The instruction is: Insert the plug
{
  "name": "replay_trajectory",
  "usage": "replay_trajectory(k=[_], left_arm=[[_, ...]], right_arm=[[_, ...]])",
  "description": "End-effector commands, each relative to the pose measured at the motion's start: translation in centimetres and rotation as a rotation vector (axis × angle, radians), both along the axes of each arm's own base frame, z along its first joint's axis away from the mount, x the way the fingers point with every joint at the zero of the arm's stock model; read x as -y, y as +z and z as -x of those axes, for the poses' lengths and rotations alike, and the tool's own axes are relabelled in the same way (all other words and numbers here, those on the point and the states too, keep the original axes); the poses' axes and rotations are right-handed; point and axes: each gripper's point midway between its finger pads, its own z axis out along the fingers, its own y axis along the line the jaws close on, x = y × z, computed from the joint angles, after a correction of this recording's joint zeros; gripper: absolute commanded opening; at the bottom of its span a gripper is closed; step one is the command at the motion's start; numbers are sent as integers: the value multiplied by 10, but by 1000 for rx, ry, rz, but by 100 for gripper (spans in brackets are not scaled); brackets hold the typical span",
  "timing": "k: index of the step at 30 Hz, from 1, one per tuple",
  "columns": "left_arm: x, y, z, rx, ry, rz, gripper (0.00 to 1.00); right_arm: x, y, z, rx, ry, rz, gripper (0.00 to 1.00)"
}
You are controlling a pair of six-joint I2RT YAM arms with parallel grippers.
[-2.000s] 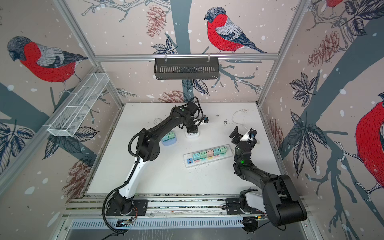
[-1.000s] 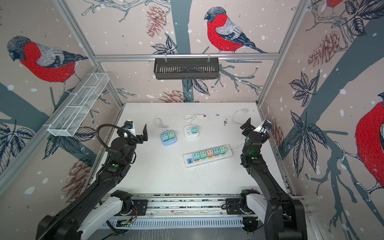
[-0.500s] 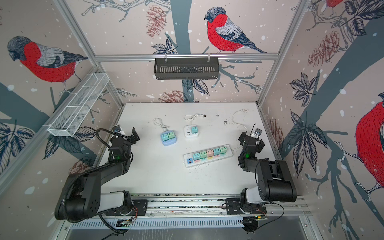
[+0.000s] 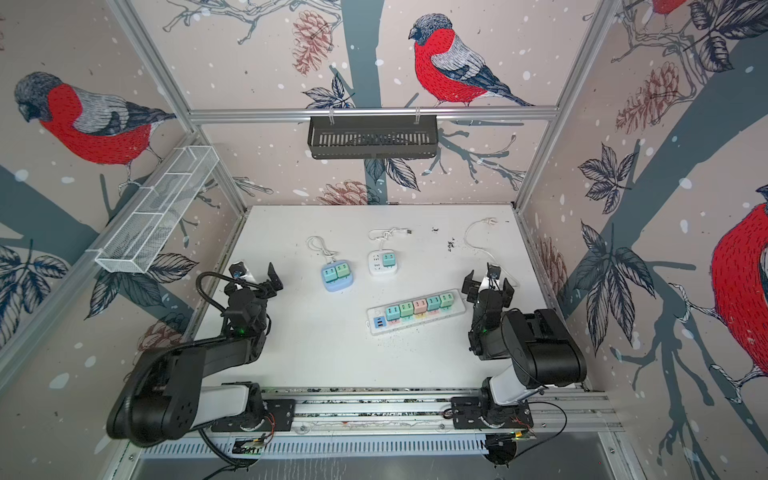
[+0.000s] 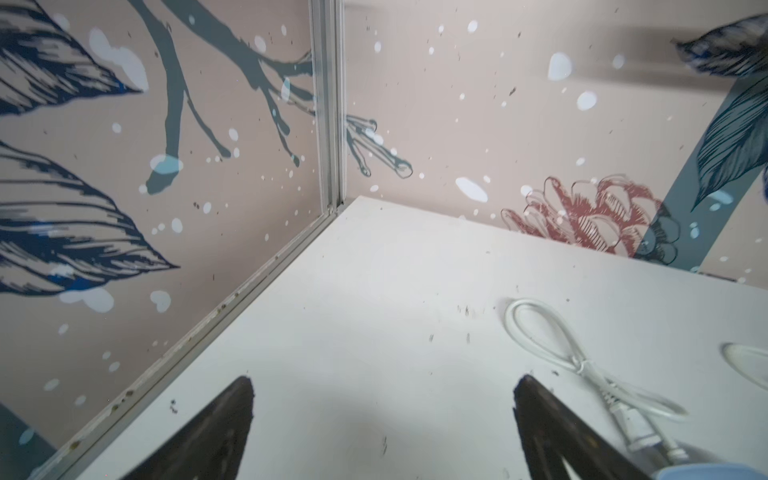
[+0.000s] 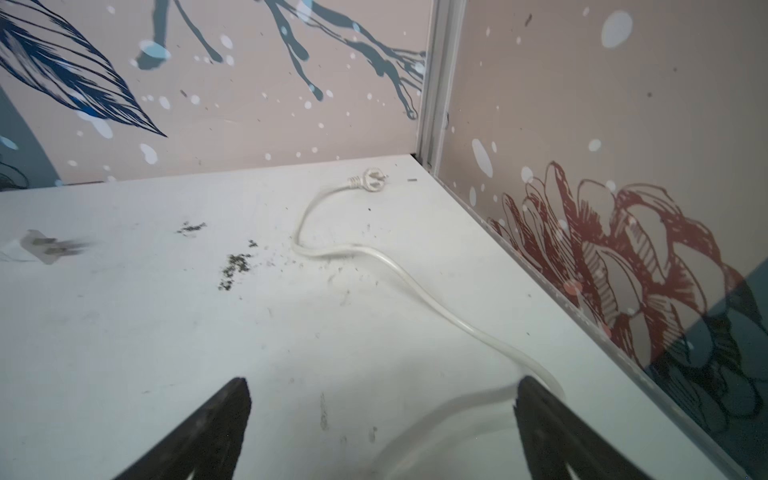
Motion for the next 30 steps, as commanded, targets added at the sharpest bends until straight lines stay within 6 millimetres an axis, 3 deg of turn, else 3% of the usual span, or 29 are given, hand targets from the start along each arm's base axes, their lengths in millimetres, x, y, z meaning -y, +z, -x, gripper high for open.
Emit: replay_trajectory(k=[1,6,17,30], left_arm=[[-2,9,-4,55,59,-64,97],[2,-5,-30,-43,63,-80,97],[8,-5,-15,47,-27,-56,97],[17,-6,-15,32,-54,-90,97]], right_arm=[[-1,23,-4,89,8,14,100],[0,21,-7,78,11,9,100],[1,17,-13,55,55,-21,100],[0,21,-7,77,25,2,100]])
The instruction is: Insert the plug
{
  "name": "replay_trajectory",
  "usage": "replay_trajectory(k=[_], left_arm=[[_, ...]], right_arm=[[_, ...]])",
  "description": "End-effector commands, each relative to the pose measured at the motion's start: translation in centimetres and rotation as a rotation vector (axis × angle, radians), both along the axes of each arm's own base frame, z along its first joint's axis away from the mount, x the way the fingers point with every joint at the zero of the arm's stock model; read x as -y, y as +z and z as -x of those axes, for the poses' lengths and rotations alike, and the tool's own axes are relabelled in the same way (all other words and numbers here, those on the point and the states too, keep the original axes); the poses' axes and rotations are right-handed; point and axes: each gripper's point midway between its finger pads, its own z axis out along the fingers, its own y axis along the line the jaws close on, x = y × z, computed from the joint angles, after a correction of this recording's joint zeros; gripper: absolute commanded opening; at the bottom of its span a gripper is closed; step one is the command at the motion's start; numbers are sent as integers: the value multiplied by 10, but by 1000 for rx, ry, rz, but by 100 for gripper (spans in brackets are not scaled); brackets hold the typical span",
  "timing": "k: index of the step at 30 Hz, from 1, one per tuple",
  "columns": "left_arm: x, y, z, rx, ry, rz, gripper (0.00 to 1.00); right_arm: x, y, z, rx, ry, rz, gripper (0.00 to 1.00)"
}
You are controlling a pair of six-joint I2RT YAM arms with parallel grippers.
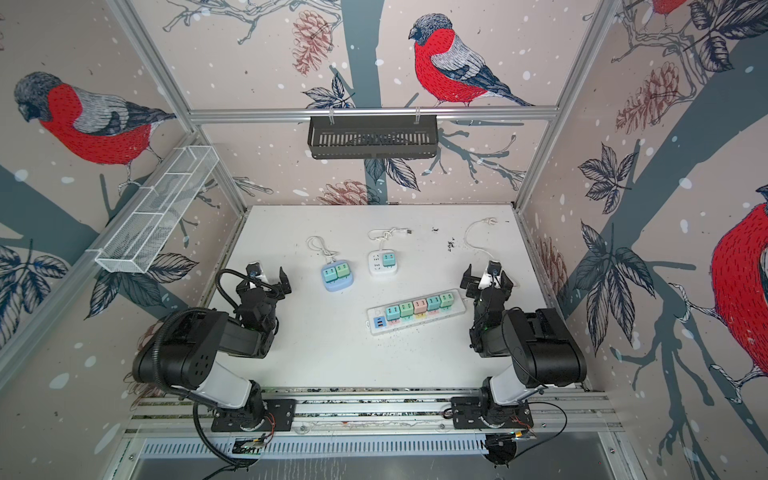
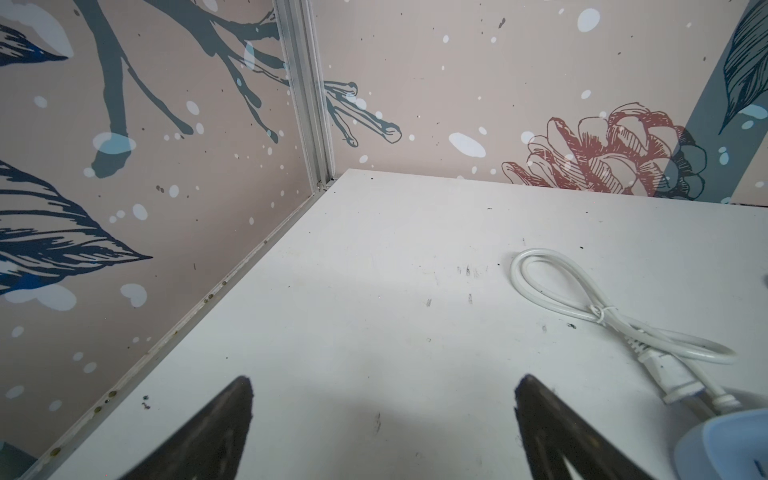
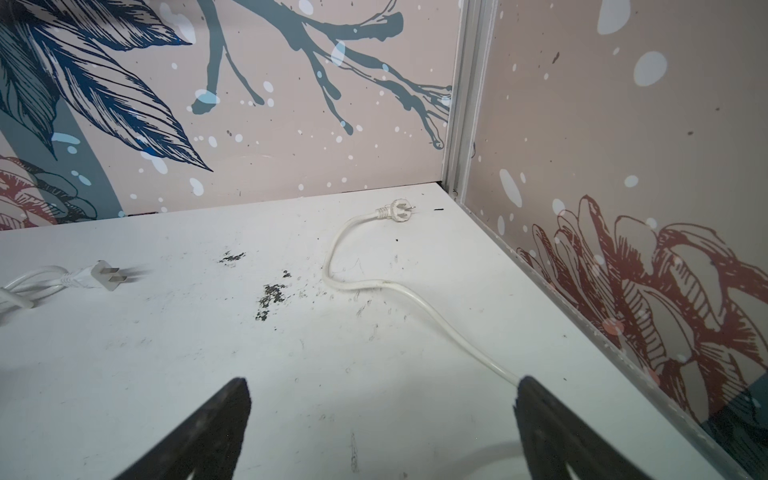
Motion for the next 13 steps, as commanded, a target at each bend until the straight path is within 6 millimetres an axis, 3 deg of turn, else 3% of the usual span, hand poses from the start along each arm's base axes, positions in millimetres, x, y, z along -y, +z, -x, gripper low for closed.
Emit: replay_trajectory(k=[1,13], left_arm=[[1,17,-2,71,-6,-2,98],[1,17,-2,71,-6,-3,98]], right_arm=[[5,10,1,37,-31,12,100],[4,10,1,39,-31,17,100]])
